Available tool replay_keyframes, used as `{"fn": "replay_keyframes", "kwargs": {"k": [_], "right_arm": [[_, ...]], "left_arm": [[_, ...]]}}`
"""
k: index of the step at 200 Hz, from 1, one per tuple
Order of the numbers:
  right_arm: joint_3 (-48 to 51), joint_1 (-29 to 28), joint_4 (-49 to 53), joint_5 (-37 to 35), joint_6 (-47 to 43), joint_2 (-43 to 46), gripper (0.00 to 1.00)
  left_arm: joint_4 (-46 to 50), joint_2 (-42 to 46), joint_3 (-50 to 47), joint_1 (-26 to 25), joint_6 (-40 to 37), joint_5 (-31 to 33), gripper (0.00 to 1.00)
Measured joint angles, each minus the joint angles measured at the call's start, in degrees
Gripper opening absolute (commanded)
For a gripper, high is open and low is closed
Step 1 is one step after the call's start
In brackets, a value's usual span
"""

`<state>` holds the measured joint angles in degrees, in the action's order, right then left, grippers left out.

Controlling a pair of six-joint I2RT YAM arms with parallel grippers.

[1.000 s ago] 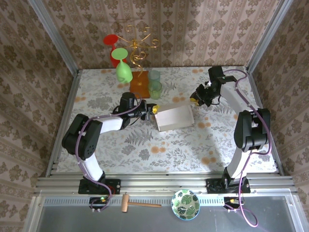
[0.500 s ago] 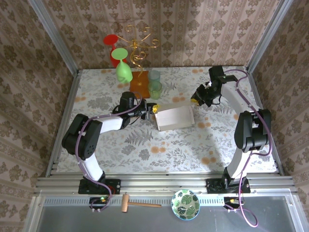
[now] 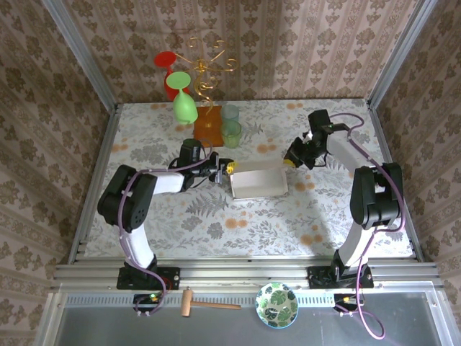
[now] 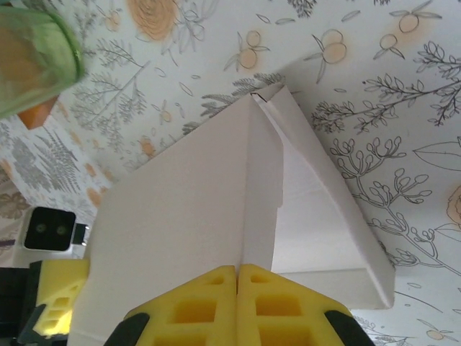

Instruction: Fold the paper box

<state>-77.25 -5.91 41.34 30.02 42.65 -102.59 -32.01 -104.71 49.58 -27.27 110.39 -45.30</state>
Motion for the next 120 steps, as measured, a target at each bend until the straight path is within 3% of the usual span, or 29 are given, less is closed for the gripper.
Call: {"fn": "replay_keyframes", "kwargs": {"k": [40, 120], "right_arm": [[1.0, -1.2, -0.5, -0.1, -1.8, 0.8, 0.03], [6.0, -4.4, -2.2, -1.2, -4.2, 3.2, 0.01]], "left_arm": [[4.6, -0.3, 0.6, 0.5, -4.4, 0.3, 0.18], [22.3, 3.0, 2.8, 2.4, -18.6, -1.0, 0.25]]}}
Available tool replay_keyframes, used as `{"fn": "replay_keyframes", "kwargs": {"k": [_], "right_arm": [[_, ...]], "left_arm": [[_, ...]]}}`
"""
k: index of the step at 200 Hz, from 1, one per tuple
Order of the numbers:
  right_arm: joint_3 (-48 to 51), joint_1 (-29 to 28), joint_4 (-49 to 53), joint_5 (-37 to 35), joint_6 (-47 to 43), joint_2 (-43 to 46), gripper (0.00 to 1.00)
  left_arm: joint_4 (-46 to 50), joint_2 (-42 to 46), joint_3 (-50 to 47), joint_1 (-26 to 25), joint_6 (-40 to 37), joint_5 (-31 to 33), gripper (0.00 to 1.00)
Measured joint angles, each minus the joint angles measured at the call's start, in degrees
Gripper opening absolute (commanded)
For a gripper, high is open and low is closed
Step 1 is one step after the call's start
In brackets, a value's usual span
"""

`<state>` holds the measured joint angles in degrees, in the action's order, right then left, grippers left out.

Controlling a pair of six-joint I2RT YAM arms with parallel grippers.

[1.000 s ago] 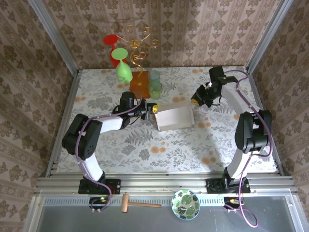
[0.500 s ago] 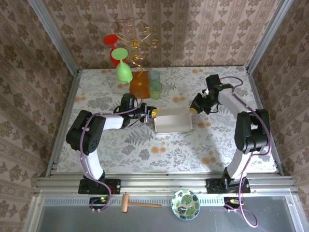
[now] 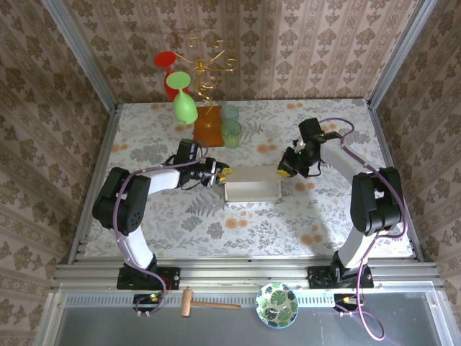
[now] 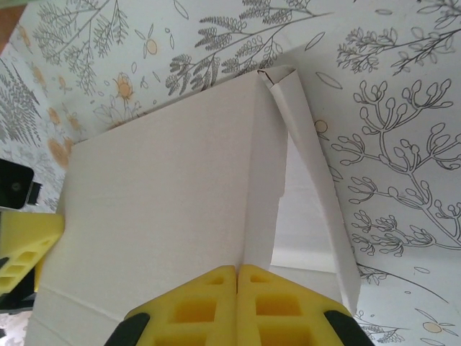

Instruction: Fold the paper box

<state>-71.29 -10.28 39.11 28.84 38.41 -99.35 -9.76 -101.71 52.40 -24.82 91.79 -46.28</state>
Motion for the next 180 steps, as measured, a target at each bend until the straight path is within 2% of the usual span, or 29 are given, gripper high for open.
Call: {"fn": "replay_keyframes", "kwargs": {"k": [58, 114, 180], "right_arm": [[1.8, -0.2, -0.5, -1.0, -0.8, 1.4, 0.0], [2.2, -0.8, -1.5, -1.5, -0.8, 1.5, 0.0], [2.6, -2.0, -1.5, -2.8, -1.4, 1.5, 0.0]], "left_arm": [[14.9, 0.6, 6.2, 0.7, -11.3, 0.3, 0.36], [24.3, 1.6, 7.0, 1.3, -18.5, 1.2, 0.35], [30.8, 1.5, 11.0, 1.2, -26.4, 3.0, 0.37]]}}
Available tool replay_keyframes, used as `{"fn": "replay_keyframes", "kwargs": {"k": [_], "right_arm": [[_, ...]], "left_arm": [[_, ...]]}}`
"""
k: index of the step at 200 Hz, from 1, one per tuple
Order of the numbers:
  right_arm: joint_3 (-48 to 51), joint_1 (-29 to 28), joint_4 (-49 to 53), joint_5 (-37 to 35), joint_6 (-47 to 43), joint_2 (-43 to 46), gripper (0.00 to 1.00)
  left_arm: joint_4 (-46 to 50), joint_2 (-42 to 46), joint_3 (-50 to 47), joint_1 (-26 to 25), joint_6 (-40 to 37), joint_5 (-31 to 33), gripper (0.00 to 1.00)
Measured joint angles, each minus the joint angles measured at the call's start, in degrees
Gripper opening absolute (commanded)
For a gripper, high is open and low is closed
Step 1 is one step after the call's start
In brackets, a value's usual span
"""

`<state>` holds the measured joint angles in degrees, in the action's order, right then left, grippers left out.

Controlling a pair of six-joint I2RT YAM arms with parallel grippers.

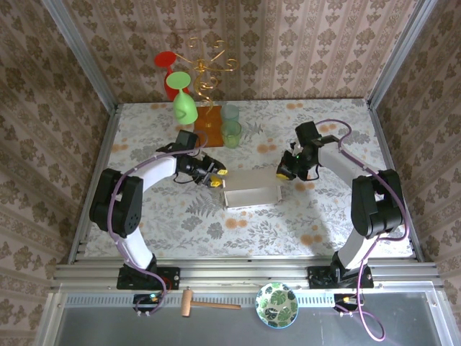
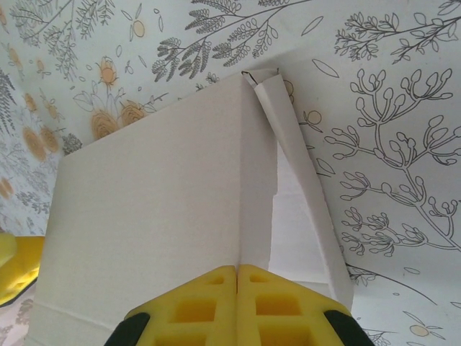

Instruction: Fold the paper box

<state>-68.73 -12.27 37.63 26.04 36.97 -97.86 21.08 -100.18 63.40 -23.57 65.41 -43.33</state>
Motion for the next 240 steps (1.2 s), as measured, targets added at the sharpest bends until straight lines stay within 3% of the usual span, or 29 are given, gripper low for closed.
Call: {"fn": "replay_keyframes", "kwargs": {"k": [42, 93, 240], "right_arm": [[0.5, -0.2, -0.1, -0.8, -1.0, 0.0, 0.0], [0.6, -0.8, -0.1, -1.9, -1.9, 0.0, 0.0], [3.7, -2.0, 0.3, -5.7, -8.3, 0.0, 0.0]], "left_arm": [[5.5, -1.4, 1.6, 0.0, -6.6, 3.1, 0.39], [2.9, -3.5, 1.6, -2.1, -10.0, 4.2, 0.39], [0.5, -4.0, -0.9, -5.1, -15.6, 8.1, 0.25]]}}
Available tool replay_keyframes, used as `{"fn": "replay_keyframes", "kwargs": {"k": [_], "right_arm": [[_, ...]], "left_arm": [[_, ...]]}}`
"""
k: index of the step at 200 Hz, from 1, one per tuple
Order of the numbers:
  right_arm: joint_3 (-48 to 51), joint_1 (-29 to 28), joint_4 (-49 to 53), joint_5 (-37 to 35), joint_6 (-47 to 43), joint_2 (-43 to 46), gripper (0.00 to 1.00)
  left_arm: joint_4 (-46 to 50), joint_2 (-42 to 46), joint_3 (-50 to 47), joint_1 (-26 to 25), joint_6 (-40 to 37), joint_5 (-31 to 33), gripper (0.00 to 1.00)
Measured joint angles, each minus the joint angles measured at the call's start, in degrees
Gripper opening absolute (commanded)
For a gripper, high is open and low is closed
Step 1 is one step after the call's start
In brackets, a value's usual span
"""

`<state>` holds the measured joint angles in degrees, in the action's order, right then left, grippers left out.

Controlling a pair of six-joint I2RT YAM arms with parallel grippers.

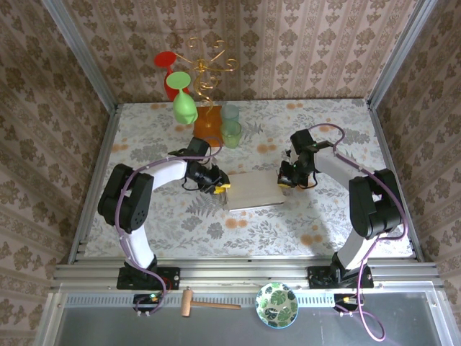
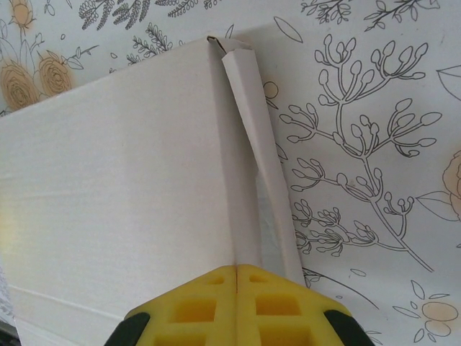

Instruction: Fold the paper box

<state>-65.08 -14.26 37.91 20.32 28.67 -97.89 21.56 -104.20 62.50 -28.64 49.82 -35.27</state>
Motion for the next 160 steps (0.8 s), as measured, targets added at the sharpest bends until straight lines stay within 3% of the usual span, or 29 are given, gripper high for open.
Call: {"fn": "replay_keyframes", "kwargs": {"k": [85, 128, 160], "right_arm": [[0.0, -1.6, 0.3, -2.6, -1.8, -1.5, 0.0], [0.0, -2.7, 1.2, -4.6, -2.8, -1.5, 0.0], [-0.6, -3.4, 2.8, -5.7, -3.5, -1.5, 0.06]], "left_arm": [[-1.4, 0.0, -0.4, -1.0, -0.5, 0.9, 0.25], [-1.2, 0.1, -0.4, -1.7, -1.5, 2.6, 0.2], [1.3, 0.1, 0.9, -2.8, -4.2, 5.6, 0.16]]}}
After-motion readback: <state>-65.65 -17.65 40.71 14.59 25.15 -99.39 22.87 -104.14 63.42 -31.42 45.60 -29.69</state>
